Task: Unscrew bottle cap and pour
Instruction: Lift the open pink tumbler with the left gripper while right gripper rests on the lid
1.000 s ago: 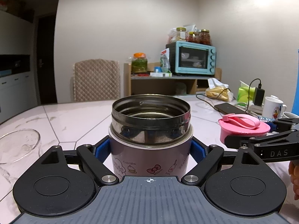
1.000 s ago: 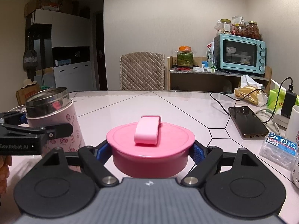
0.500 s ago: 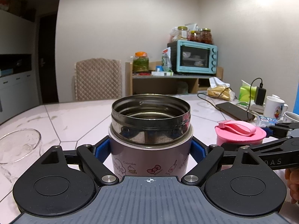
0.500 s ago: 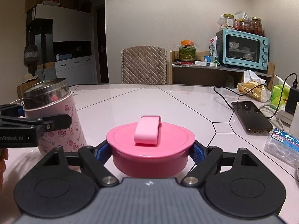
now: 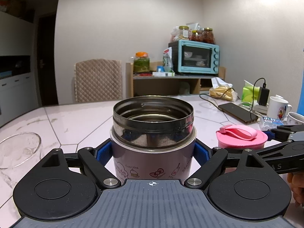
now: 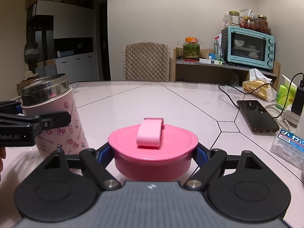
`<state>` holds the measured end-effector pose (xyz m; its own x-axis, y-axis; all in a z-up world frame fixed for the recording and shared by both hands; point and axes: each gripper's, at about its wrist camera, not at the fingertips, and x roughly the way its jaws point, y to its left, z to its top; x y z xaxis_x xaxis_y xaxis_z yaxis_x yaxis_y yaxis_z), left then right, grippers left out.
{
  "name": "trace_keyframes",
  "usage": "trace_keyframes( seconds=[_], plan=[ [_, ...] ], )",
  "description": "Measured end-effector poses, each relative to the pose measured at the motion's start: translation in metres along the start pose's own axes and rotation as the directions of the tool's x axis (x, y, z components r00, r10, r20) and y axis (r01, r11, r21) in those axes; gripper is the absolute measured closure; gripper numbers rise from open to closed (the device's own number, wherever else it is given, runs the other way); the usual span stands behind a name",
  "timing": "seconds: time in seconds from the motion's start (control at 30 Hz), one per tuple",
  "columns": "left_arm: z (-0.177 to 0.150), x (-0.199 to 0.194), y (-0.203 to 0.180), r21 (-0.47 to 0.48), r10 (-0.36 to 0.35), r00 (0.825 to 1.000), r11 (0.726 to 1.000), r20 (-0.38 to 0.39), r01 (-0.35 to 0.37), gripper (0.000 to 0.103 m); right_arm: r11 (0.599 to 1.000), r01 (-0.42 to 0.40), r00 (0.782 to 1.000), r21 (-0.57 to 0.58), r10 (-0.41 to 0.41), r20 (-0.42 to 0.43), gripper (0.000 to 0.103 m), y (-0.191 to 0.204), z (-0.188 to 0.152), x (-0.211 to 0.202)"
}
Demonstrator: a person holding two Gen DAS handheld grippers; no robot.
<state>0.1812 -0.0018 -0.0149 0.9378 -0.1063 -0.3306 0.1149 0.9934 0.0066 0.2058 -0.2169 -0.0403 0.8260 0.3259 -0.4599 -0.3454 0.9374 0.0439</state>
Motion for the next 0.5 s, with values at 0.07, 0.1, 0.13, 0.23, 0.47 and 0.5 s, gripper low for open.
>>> trace_keyframes(
  seconds=[0.07,0.1,0.13,0.23,0.47,0.5],
  plan=[
    [0.0001,-0.0001,0.0002,0.004,-0.002,1.0,1.0,-0.002,0.002,0.013,1.0,0.001,1.0,-0.001,-0.001,-0.004,0.018,0.0003,-0.0002,0.0004],
    [0.0001,-0.0002,0.0004,0.005,-0.004,1.0,1.0,-0.003,0.004,0.012,1.0,0.001,1.0,-0.002,-0.001,-0.006,0.018,0.0004,-0.0003,0.0006],
    [-0.0008,-0.0004,0.0005,0.004,-0.009,1.0,1.0,-0.005,0.009,0.01,1.0,0.001,1.0,-0.003,-0.002,-0.007,0.018,0.0006,-0.0004,0.0008],
    [-0.0039,-0.0016,0.0003,0.011,-0.015,1.0,1.0,-0.01,0.015,0.01,1.0,0.003,1.0,-0.005,-0.003,-0.013,0.018,0.001,-0.0007,0.0013],
    [-0.0056,-0.0047,0.0018,0.027,-0.036,0.999,0.999,-0.022,0.037,0.01,1.0,0.005,1.0,-0.011,-0.005,-0.026,0.018,0.0019,-0.0013,0.0027],
    [-0.0059,-0.0051,0.0021,0.029,-0.039,0.999,0.999,-0.024,0.04,0.01,1.0,0.005,1.0,-0.011,-0.006,-0.028,0.018,0.0021,-0.0014,0.0029]
  ],
)
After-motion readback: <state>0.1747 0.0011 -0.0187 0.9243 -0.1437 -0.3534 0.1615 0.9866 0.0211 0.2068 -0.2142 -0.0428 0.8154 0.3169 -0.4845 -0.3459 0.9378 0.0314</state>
